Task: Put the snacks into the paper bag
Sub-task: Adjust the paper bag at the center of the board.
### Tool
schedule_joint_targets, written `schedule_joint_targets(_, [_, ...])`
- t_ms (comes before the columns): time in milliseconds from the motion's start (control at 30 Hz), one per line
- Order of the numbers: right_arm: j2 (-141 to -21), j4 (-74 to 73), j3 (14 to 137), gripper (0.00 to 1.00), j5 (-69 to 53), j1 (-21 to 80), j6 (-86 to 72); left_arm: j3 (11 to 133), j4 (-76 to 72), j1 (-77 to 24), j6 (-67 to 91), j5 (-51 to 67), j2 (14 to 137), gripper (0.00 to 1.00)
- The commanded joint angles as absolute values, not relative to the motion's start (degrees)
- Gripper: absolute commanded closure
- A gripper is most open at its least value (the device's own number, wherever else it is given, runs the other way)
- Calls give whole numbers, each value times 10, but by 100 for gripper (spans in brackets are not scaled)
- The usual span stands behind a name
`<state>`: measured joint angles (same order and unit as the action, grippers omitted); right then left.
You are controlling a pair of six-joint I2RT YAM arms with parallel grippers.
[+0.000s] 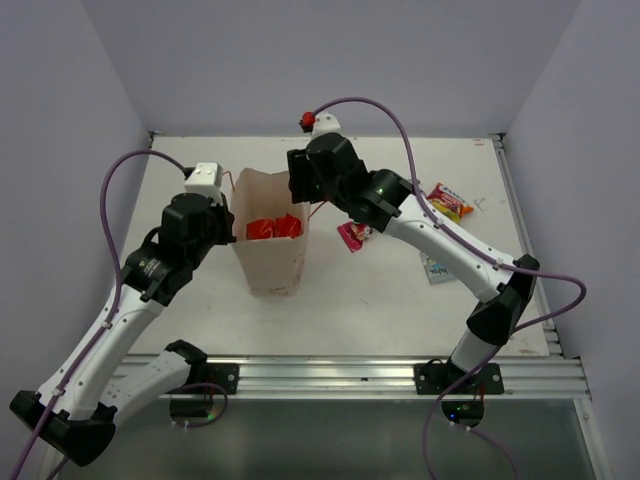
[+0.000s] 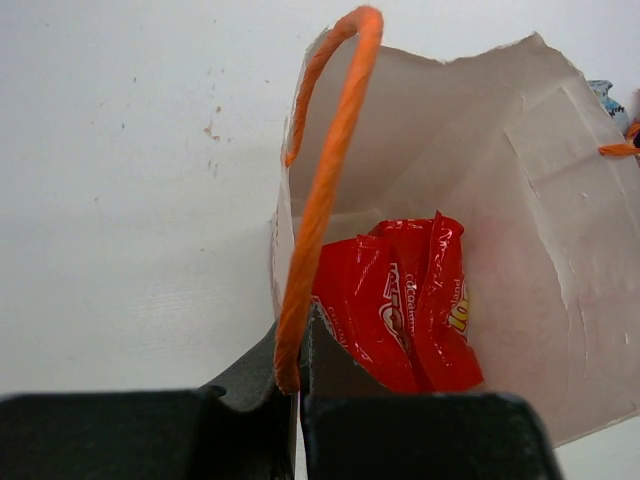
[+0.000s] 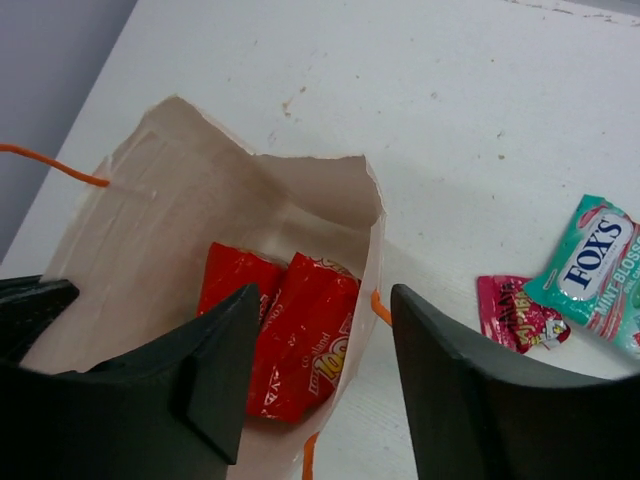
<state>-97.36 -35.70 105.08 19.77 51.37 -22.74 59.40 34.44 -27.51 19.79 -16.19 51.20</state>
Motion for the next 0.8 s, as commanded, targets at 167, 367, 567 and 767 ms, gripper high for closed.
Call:
schedule_joint_targets(167, [-912, -383, 1082, 19, 185, 515, -222, 612, 284, -275, 171, -174, 522, 100])
schedule_joint_targets(367, [-846, -382, 1026, 2, 278, 501, -197, 619, 281, -275, 174, -175, 522, 95])
schedule_joint_targets(567, [-766, -374, 910, 1, 332, 431, -200, 618, 275, -275, 171, -183, 514, 87])
schedule_joint_targets(767, [-741, -354, 808, 1, 395, 354, -166, 618, 272, -275, 169, -190, 505, 71])
